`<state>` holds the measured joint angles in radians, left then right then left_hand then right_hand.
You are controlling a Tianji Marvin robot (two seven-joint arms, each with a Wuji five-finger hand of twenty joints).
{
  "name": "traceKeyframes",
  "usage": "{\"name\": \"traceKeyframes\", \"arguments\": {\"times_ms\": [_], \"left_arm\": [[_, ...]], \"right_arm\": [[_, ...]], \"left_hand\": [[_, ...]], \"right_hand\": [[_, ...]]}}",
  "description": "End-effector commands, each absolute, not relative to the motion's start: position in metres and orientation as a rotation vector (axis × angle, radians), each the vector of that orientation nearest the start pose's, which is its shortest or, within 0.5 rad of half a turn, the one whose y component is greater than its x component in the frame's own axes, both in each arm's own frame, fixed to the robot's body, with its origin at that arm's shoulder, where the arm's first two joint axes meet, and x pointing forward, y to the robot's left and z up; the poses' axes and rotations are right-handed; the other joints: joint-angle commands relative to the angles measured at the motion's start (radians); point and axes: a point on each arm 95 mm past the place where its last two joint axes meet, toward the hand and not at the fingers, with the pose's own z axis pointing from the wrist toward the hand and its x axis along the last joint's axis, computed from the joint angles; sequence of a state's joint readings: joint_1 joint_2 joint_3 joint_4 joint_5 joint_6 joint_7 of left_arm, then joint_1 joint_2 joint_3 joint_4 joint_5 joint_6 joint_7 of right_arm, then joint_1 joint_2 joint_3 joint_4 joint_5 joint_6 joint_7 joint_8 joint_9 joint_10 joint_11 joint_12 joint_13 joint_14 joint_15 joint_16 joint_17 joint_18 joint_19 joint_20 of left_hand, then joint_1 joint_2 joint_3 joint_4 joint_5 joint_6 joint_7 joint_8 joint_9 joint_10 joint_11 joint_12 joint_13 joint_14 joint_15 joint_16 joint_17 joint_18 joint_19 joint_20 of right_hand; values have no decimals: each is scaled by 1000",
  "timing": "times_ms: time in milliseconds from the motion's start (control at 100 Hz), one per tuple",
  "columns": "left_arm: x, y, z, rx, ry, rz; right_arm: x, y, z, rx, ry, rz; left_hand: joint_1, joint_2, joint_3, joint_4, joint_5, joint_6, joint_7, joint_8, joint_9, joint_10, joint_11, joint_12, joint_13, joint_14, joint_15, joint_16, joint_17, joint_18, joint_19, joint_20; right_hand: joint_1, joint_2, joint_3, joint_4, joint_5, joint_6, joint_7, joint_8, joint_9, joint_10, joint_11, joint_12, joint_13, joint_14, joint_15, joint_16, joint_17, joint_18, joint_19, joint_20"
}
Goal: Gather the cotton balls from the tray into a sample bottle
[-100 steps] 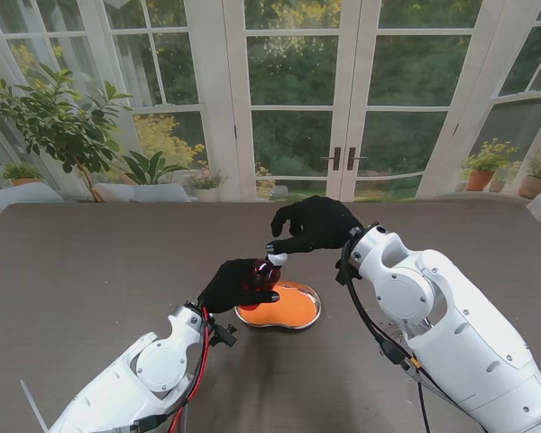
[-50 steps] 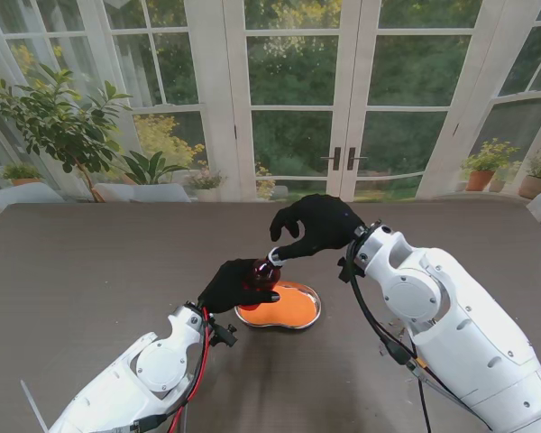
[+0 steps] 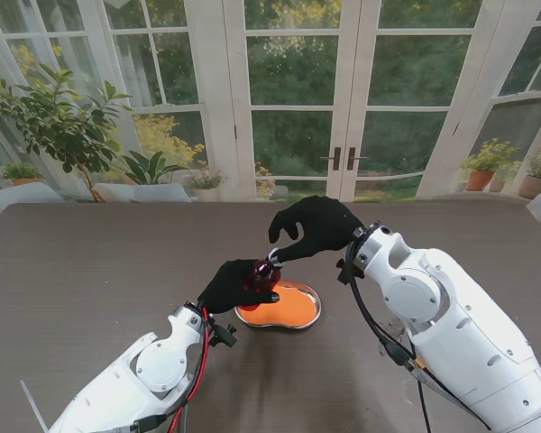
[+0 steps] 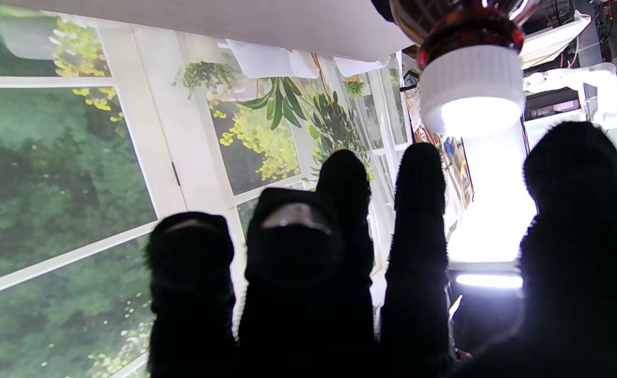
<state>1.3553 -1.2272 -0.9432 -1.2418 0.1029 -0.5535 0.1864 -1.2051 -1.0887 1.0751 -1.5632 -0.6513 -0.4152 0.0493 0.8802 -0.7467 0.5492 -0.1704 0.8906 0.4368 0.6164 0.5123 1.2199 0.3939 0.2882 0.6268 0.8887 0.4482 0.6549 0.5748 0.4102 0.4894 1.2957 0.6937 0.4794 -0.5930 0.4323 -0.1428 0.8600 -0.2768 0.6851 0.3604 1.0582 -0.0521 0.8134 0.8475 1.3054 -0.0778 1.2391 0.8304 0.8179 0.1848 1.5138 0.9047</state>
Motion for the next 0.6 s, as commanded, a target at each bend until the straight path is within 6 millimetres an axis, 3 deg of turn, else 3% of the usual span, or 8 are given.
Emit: {"name": "traceKeyframes", "arguments": {"times_ms": [0,430,440,460,480,490,520,590], "left_arm": [[417,-87,-356,-1722,989,-2539],[417,-87,-356,-1718,988,-2541],[417,-87,-356,-1718,989,-2542],[417,-87,-356,-1718,989,-2542],[417,-87,-356,-1717,989,-2542],[417,-87,-355,-1717,989,-2543],[417,-87,-355,-1716,988,-2543],[417,-87,-355,-1715,988,-2544]], "right_arm": [[454,69,-203,860,1626,2120],[450,65,-207,821,1651,2100],[450,66,-207,819,1650,2100],[451,66,-207,817,1649,2101],[451,67,-208,816,1649,2103],[451,67,-208,817,1650,2103],[451,68,-208,818,1650,2105],[451,69,-209,819,1649,2108]], "left_hand": [[166,224,294,-24,166,-286,125,1,83,-116,31,-2,-5,-13,8,9,-20,-31,36,20],[166,224,293,-24,166,-288,125,1,81,-118,30,-1,-6,-13,7,10,-21,-33,36,20],[166,224,293,-24,165,-286,125,1,81,-118,30,-1,-6,-13,7,10,-21,-34,36,20],[166,224,293,-24,165,-287,125,1,80,-118,30,-1,-7,-14,7,10,-21,-34,36,20],[166,224,293,-25,165,-287,125,1,80,-116,30,-1,-7,-14,7,10,-21,-34,36,20],[166,224,293,-25,165,-287,125,1,80,-116,30,-1,-7,-14,7,10,-21,-34,36,20],[166,224,293,-24,165,-287,125,1,80,-116,30,-1,-7,-12,7,10,-21,-34,36,20],[166,224,293,-24,165,-287,125,1,80,-116,30,-1,-6,-14,7,10,-21,-34,36,20]], "right_hand": [[-26,10,-12,2,11,-5,-8,-2,-7,-12,22,14,15,-15,22,13,-6,-18,0,14],[112,-82,26,-8,5,10,-18,-4,-11,-23,18,14,17,-36,22,15,5,-19,-6,13],[89,-168,131,11,5,10,-17,-4,-10,-24,18,14,15,-39,27,17,6,-20,-6,12],[-59,-451,471,16,7,9,-16,-5,-8,-24,19,14,16,-39,30,19,8,-20,-5,11],[-201,-649,833,-65,9,10,-14,-5,-5,-24,20,14,16,-38,33,19,9,-19,-5,10],[-230,-689,918,-92,12,11,-12,-5,-3,-25,20,14,16,-39,33,20,10,-19,-5,10],[-256,-734,1015,-120,18,11,-9,-4,2,-25,22,14,16,-36,38,21,12,-18,-4,10],[-255,-735,1026,-122,33,9,0,-1,12,-26,24,14,17,-39,47,24,17,-17,-1,11]]}}
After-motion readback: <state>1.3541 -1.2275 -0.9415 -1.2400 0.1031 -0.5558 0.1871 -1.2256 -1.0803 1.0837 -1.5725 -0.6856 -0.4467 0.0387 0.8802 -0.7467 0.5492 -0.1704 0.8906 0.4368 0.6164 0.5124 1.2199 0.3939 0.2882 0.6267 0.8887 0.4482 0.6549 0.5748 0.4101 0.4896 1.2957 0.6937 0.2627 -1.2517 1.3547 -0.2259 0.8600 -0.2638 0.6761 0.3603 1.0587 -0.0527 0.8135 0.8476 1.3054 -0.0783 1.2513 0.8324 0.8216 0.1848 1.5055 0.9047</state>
